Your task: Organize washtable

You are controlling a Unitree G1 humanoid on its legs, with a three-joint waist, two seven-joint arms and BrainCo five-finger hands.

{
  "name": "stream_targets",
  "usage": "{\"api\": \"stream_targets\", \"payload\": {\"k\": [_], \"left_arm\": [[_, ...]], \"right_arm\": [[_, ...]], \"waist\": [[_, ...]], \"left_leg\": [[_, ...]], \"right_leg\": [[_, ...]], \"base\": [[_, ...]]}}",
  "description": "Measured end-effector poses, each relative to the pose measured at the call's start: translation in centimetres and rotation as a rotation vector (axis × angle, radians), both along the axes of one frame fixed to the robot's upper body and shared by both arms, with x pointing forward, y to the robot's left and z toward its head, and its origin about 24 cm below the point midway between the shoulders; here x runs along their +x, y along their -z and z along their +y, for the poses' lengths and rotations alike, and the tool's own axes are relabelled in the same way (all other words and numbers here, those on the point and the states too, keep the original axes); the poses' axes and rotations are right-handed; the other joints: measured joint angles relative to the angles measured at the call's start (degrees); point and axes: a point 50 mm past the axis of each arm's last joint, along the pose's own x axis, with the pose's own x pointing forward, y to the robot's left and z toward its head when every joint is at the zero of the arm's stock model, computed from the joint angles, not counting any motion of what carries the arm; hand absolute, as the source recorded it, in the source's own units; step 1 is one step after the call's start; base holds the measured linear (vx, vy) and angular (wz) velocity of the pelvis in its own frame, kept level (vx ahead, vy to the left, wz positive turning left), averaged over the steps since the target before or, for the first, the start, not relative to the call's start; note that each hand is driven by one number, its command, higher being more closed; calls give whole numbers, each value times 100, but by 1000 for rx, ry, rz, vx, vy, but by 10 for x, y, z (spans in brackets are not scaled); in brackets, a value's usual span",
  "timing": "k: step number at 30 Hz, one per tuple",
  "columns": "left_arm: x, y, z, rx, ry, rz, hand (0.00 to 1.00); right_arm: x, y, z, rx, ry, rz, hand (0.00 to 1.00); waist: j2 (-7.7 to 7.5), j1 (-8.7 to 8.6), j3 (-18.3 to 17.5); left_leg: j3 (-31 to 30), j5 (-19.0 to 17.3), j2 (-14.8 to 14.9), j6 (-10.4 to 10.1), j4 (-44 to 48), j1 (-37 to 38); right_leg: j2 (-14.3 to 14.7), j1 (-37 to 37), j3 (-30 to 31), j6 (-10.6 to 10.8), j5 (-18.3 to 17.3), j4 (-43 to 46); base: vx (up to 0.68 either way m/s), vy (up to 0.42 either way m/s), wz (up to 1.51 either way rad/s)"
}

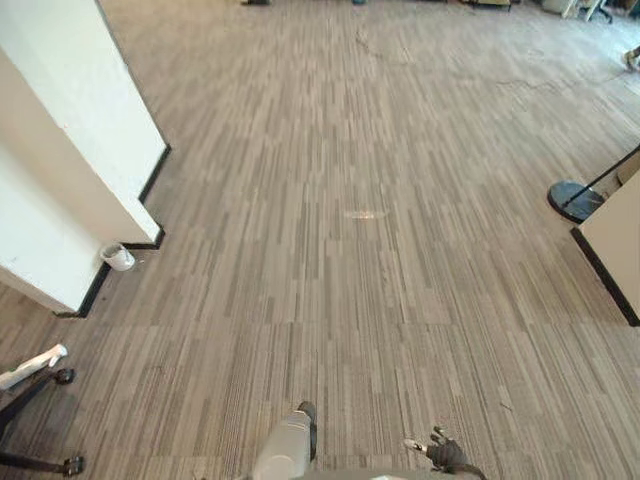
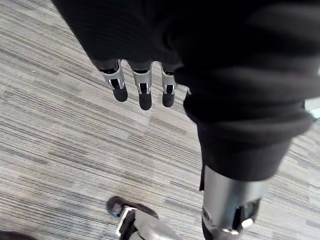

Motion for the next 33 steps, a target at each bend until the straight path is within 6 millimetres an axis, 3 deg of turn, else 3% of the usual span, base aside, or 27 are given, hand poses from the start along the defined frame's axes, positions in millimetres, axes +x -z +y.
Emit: {"api": "stream_targets", "payload": {"k": [1, 2, 3, 4, 5, 6, 9, 11, 12, 14, 15, 17, 18, 19, 20, 23, 24, 26, 27, 28, 29, 31, 33], "left_arm": [[0, 0, 0, 1, 0, 0, 0], [-1, 0, 2, 4, 2, 2, 0], [-1, -1, 4, 8, 12, 5, 0], [-1, -1, 5, 12, 19, 5, 0], [2, -1, 5, 9, 33, 3, 0], [6, -1, 6, 8, 38, -6, 0], [10, -2, 8, 5, 38, -23, 0], [9, -2, 7, 1, 6, -26, 0], [9, -1, 5, -5, 4, -28, 0], [7, 0, 2, -10, -8, -23, 0], [6, 0, 2, -10, -16, -22, 0], [10, 0, 1, -13, -16, -30, 0], [15, 1, -2, -26, -12, -34, 0], [21, 1, -2, -28, -10, -47, 0], [30, 1, -11, -47, -2, -72, 0], [38, 1, -21, -68, 24, -92, 0], [38, 1, -22, -68, 35, -93, 0], [41, 0, -18, -53, 39, -102, 0], [41, -1, -17, -49, 36, -105, 0], [42, -2, -15, -40, 33, -114, 0], [40, -2, -14, -37, 29, -111, 0], [34, -3, -8, -23, 16, -104, 0], [31, -3, -6, -12, 20, -102, 0]], "right_arm": [[-3, 1, -1, 1, 16, 6, 0], [-11, 2, -5, 0, 54, 23, 0], [-19, 3, -9, -4, 82, 40, 0], [-18, 2, -9, -2, 101, 32, 0], [-19, 2, -13, -7, 112, 33, 0], [-20, 2, -15, -11, 113, 34, 0], [-17, 1, -15, -10, 115, 20, 0], [-16, 1, -16, -9, 113, 8, 0], [-15, 1, -16, -7, 111, 4, 0], [-12, 0, -15, -5, 108, -2, 0], [-9, 0, -14, -4, 103, -7, 0], [-8, 0, -14, -9, 85, -7, 0], [-7, -1, -14, -16, 81, -6, 0], [-5, -1, -16, -22, 79, -11, 0], [-2, -3, -20, -35, 80, -22, 0], [-4, -3, -23, -44, 76, -18, 0], [-5, -3, -22, -42, 77, -14, 0], [-5, -3, -22, -44, 65, -15, 0], [-4, -3, -21, -45, 64, -16, 0], [-5, -3, -19, -40, 62, -12, 0], [-6, -2, -17, -36, 57, -8, 0], [-8, -1, -13, -29, 36, 8, 0], [-4, -1, -11, -23, 31, 6, 0]], "waist": [[0, -4, -2], [-30, -9, -20], [-27, -80, -20], [-32, -164, -23], [-26, -198, -16], [-22, -187, -2], [-13, -351, -28], [-1, -364, -34], [-1, -369, -35], [2, -393, -33], [6, -457, -33], [21, -475, -38], [126, -439, -49], [128, -445, -71], [205, -466, -34], [277, -472, -153], [239, -477, -188], [316, -502, -280], [324, -515, -279], [332, -510, -271], [271, -475, -227], [255, -449, -177], [213, -436, -141]], "left_leg": [[39, -120, -39, 20, 31, 138], [143, -355, -139, 103, -11, 464], [119, -619, -267, 202, -134, 808], [101, -765, -328, 238, -212, 990], [90, -888, -451, 317, -300, 1297], [81, -1001, -481, 360, -434, 1683], [-177, -1185, -389, 384, -849, 2417], [-246, -1291, -245, 338, -979, 2633], [-296, -1375, -119, 228, -985, 2699], [-396, -1548, 35, 105, -1020, 2816], [-461, -1651, 125, 22, -1089, 2961], [-561, -1732, 242, -89, -1302, 3291], [-710, -1747, 376, -124, -1387, 3425], [-794, -1694, 410, -200, -1371, 3430], [-975, -1487, 391, -295, -1407, 3575], [-1146, -1097, 377, -377, -1536, 3849], [-1177, -1061, 400, -394, -1439, 3801], [-1430, -1036, 397, -444, -426, 3251], [-1467, -916, 392, -643, 94, 2980], [-1445, -478, 406, -981, 1131, 2505], [-1429, -329, 459, -1008, 1637, 2264], [-912, -510, 741, -733, 2852, 1595], [-524, -781, 809, -581, 2922, 1117]], "right_leg": [[-27, -96, -29, 0, 1, 436], [-90, -446, -64, 116, 74, 1648], [-180, -869, -193, 530, 512, 2844], [-235, -1076, -283, 622, 892, 3380], [-481, -1443, -559, 483, 913, 4230], [-610, -1657, -794, 245, 670, 4556], [-610, -2098, -1273, 100, -9, 3815], [-538, -2325, -1436, 154, -89, 2961], [-452, -2471, -1522, 180, -47, 2099], [-366, -2651, -1574, 159, 241, 931], [-347, -2757, -1562, 163, 585, 387], [-293, -2700, -1575, 165, 1384, 90], [-225, -2601, -1717, 16, 1634, 200], [-232, -2621, -1758, -54, 1494, 407], [-357, -2725, -1846, -130, 1051, 1052], [-506, -2717, -1908, -77, 385, 1765], [-478, -2682, -1908, -76, 220, 1767], [-331, -2532, -1965, -102, -16, 1467], [-271, -2438, -2000, -129, 0, 1318], [-146, -2150, -2014, -213, 48, 980], [-79, -1964, -2011, -255, 72, 810], [124, -1223, -1940, -342, 109, 253], [113, -827, -1819, -349, 105, 15]], "base": [[482, 226, -26], [434, 210, -6], [421, 200, 4], [404, 181, 18], [398, 149, 5], [451, 149, 5], [352, 64, 30], [253, -8, 26], [356, -38, 18], [400, -75, 17], [592, -205, 25], [585, -227, 28], [435, -169, 28], [614, -246, 46], [353, -151, 43], [491, -213, 41], [362, -164, 15], [335, -165, 12], [315, -179, 9], [258, -143, 2], [323, -158, -10], [305, -107, -17], [269, -52, -28]]}}
